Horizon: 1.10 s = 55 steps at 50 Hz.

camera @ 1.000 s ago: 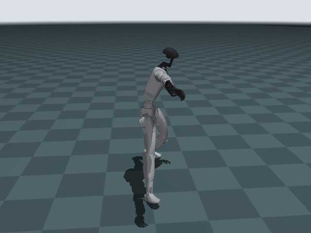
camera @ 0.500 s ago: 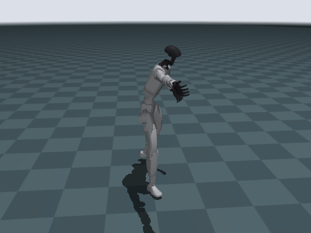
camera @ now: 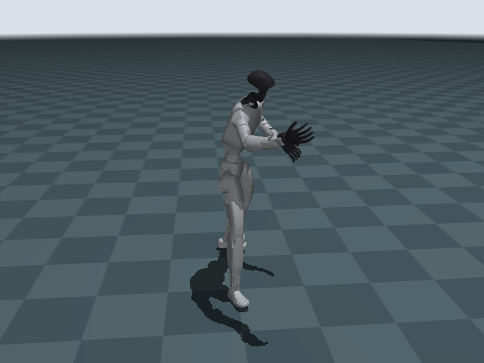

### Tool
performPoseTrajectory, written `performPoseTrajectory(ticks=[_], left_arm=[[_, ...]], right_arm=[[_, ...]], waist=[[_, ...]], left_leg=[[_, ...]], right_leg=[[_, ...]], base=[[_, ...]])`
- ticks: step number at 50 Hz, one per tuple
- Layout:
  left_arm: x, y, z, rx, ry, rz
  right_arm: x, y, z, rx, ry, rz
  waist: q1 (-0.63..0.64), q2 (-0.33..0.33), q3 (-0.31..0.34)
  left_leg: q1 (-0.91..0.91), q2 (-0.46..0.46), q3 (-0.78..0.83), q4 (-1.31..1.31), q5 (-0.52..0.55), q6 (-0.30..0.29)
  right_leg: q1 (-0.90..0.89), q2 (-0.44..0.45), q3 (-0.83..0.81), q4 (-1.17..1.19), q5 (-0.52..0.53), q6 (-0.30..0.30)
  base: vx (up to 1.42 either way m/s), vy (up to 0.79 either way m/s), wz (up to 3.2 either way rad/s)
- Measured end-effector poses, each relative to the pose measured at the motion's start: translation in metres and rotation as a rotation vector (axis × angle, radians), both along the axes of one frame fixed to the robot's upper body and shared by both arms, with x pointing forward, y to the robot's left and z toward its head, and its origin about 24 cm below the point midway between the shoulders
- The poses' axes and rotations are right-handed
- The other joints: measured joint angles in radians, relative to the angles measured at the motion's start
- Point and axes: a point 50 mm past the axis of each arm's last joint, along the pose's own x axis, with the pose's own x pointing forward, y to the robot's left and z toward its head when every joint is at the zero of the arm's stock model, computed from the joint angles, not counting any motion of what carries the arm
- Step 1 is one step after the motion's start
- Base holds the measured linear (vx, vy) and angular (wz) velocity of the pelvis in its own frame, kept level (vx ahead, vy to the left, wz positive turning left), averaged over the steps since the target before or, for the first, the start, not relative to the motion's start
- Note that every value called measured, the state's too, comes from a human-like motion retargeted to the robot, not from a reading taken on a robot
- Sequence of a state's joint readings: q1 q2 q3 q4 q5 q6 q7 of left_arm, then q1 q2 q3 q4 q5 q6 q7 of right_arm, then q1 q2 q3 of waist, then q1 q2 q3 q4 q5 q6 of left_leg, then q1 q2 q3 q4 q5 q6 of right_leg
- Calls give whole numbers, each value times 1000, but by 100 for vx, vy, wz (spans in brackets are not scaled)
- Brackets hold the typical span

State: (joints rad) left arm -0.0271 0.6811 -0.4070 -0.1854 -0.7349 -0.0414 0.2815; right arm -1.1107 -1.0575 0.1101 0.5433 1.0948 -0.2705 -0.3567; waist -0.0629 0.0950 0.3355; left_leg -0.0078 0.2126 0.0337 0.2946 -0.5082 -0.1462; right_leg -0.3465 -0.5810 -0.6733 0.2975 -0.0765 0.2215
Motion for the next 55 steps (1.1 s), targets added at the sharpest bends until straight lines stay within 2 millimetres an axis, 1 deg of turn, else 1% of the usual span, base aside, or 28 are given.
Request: performPoseTrajectory(ticks=[4,9,12,15,17,19,20,22,25,27,28,30,32,33,34,35,36,37,38,39,40,42,43,45,47,49,52,55], left_arm=[[27,-44,15,-267,-18,-79],[47,-88,50,-639,-71,-169],[48,-96,65,-827,-70,-198],[38,-84,69,-912,-95,-271],[24,-69,64,-866,-101,-348],[11,-54,55,-721,-77,-432],[5,-47,50,-612,-54,-470],[1,-28,40,-261,-23,-494],[-4,11,31,402,-28,-471],[-12,35,33,823,-62,-488],[-17,46,36,1008,-80,-512],[-24,65,44,1297,-101,-556],[-26,83,50,1411,-66,-540],[-26,92,49,1402,-24,-509],[-24,100,49,1374,13,-465],[-22,109,50,1334,48,-414],[-18,122,56,1360,60,-348],[-15,136,63,1392,65,-270],[-12,151,74,1440,54,-171],[-11,166,87,1489,31,-51],[-11,182,100,1537,5,82],[-21,207,110,1456,-57,386],[-27,212,107,1333,-88,523],[-35,205,88,981,-162,712],[-33,175,58,638,-185,709],[-32,139,29,428,-136,586],[-33,87,-7,262,-21,362],[-38,43,-31,157,60,190]], right_arm=[[4,75,-27,-212,-26,147],[-19,169,-57,-629,-73,244],[-42,219,-71,-960,-152,274],[-75,267,-89,-1302,-346,310],[-97,292,-106,-1469,-484,411],[-110,307,-126,-1589,-536,533],[-113,310,-136,-1634,-528,586],[-102,305,-154,-1693,-410,607],[-68,277,-183,-1821,-149,510],[-44,243,-206,-1967,59,432],[-33,222,-215,-2043,169,387],[-11,167,-222,-2170,420,230],[7,86,-207,-2184,797,-44],[9,37,-191,-2113,1025,-215],[6,-12,-162,-1959,1231,-421],[-8,-61,-128,-1733,1403,-624],[-29,-101,-87,-1413,1461,-841],[-62,-134,-56,-1057,1456,-1000],[-101,-160,-35,-681,1365,-1109],[-141,-176,-23,-323,1197,-1146],[-177,-187,-23,18,991,-1128],[-224,-198,-35,514,567,-1001],[-236,-201,-46,685,421,-925],[-246,-203,-63,908,220,-777],[-249,-203,-66,964,136,-708],[-249,-204,-66,947,121,-688],[-231,-203,-63,890,123,-621],[-199,-198,-57,809,152,-529]], waist=[[-19,28,37],[-44,56,113],[-48,74,134],[-33,83,102],[-8,70,47],[20,34,-20],[31,9,-54],[36,-61,-118],[17,-164,-196],[4,-186,-238],[1,-184,-254],[10,-164,-263],[38,-124,-245],[49,-96,-236],[53,-68,-218],[53,-39,-197],[60,-21,-167],[70,-10,-138],[86,-15,-111],[102,-26,-84],[118,-41,-58],[128,-82,-15],[126,-105,-1],[112,-135,15],[87,-126,17],[56,-105,24],[8,-78,38],[-36,-71,27]], left_leg=[[10,11,1,6,15,9],[3,37,0,65,18,11],[12,66,8,45,46,7],[28,110,3,-45,147,0],[33,156,5,-119,280,2],[17,199,59,-165,424,12],[2,215,105,-174,484,18],[-43,198,214,-141,486,31],[-107,81,234,-52,387,23],[-136,-4,175,-19,357,9],[-147,-36,149,-8,345,3],[-163,-89,91,16,316,-11],[-168,-148,-10,49,306,-31],[-167,-178,-63,68,301,-37],[-161,-195,-100,97,269,-31],[-153,-206,-129,130,223,-20],[-136,-176,-125,164,136,2],[-119,-145,-120,197,50,20],[-101,-110,-113,225,-35,31],[-87,-75,-112,255,-100,23],[-76,-40,-114,286,-156,6],[-74,21,-118,339,-193,-53],[-73,46,-120,350,-191,-74],[-71,109,-131,329,-147,-91],[-63,165,-144,278,-57,-60],[-54,208,-136,238,47,-21],[-65,253,-74,196,179,-4],[-89,234,30,158,284,9]], right_leg=[[-24,-14,24,85,-46,-35],[-121,-52,113,305,-131,-99],[-194,-76,146,471,-240,-139],[-242,-73,130,587,-333,-183],[-241,-34,89,604,-374,-212],[-208,37,28,552,-403,-227],[-180,82,-8,500,-410,-226],[-96,187,-68,318,-347,-190],[-11,327,16,118,-94,-123],[-24,413,247,115,109,-77],[-32,446,349,124,172,-53],[-27,435,407,132,191,-64],[12,333,308,70,117,-129],[34,282,266,11,84,-140],[56,233,247,-54,64,-115],[78,186,240,-122,49,-71],[75,149,275,-161,41,-67],[68,110,315,-195,37,-59],[51,68,364,-222,37,-39],[31,30,399,-238,20,-25],[10,-7,428,-250,-5,-13],[-16,-73,377,-245,-36,13],[-20,-103,322,-233,-10,32],[-31,-121,221,-187,123,40],[-53,-113,195,-93,222,40],[-93,-112,214,61,190,25],[-149,-88,211,227,75,-34],[-136,-43,169,178,37,-63]], base=[[7,-8,-4],[12,-22,-4],[21,-43,7],[29,-67,18],[35,-89,24],[37,-105,29],[37,-114,38],[37,-118,44],[36,-111,27],[33,-98,-6],[32,-92,-25],[32,-86,-38],[31,-81,-27],[31,-82,13],[31,-84,48],[29,-88,56],[26,-91,45],[24,-94,21],[23,-97,9],[22,-100,-2],[24,-104,-7],[26,-107,-3],[28,-110,10],[27,-111,25],[31,-97,55],[30,-83,64],[16,-75,31],[9,-57,2]])
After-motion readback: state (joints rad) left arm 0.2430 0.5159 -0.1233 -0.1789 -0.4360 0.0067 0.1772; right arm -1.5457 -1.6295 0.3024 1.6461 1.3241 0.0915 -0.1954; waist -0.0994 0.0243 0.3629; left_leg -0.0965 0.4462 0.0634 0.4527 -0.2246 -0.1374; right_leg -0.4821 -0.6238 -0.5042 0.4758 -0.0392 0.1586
